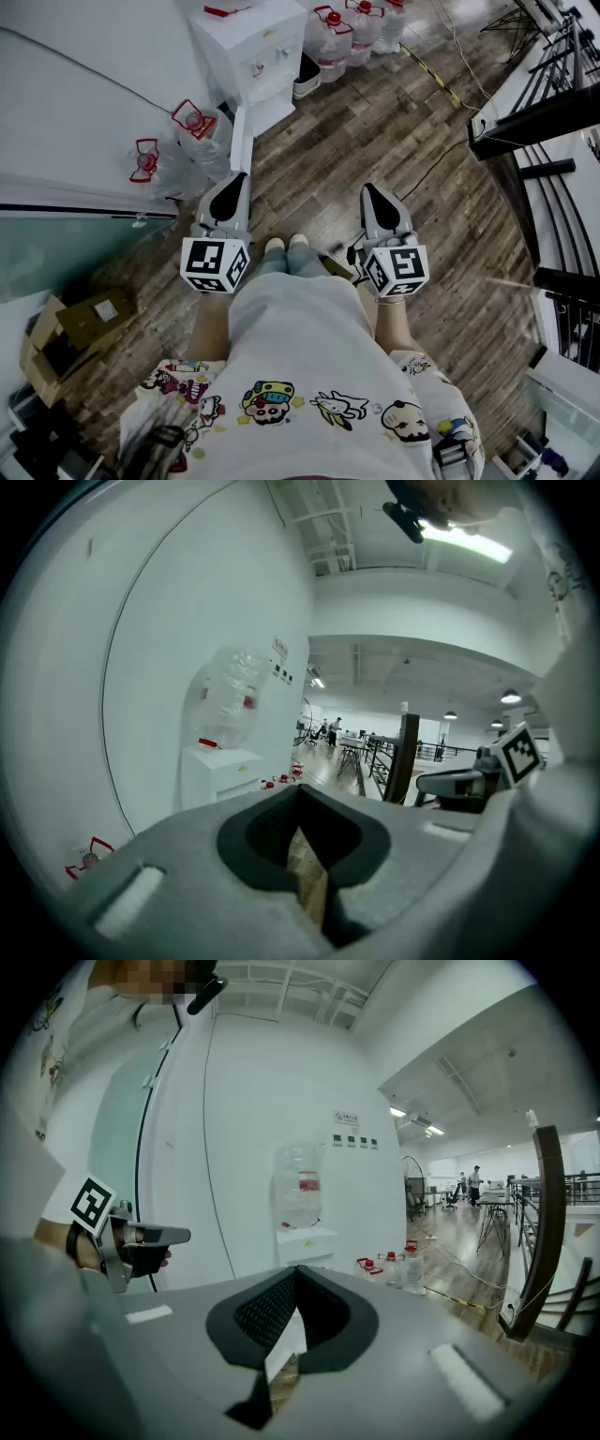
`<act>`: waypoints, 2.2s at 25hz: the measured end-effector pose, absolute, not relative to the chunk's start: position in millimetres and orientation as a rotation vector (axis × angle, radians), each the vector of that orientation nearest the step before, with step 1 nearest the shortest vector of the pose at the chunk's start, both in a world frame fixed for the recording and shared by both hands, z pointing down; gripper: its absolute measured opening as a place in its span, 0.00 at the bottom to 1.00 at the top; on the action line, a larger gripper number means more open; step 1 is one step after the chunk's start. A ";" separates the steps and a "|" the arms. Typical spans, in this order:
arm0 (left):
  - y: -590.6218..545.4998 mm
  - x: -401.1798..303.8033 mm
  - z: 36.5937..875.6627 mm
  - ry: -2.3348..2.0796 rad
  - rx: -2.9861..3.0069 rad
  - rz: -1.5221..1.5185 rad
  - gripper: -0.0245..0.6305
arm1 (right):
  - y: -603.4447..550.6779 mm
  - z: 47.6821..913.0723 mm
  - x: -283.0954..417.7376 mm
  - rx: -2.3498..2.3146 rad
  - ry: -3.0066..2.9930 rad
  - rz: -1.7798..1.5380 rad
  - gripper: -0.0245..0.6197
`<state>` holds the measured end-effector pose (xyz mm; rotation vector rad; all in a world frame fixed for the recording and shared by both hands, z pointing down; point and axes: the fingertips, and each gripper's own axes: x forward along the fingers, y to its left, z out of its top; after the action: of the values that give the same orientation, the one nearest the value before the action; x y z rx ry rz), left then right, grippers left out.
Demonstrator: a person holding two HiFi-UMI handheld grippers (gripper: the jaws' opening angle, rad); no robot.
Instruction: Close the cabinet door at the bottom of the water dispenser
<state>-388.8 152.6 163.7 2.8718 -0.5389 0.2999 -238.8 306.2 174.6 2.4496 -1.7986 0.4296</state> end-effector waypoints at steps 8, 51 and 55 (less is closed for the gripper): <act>154.7 -376.5 161.8 -0.565 2.875 0.297 0.04 | 314.3 169.4 -221.5 2.499 -1.812 0.418 0.05; -45.3 -187.2 167.3 -0.589 2.854 0.285 0.28 | 125.8 157.9 -48.4 2.463 -1.996 0.419 0.34; -67.8 -179.9 169.4 -0.614 2.850 0.272 0.28 | 93.7 157.0 -43.1 2.421 -2.035 0.405 0.35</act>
<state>-179.9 -67.8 169.4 2.8496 -0.6138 0.2717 -43.1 93.7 157.0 2.4206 -2.0354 0.4051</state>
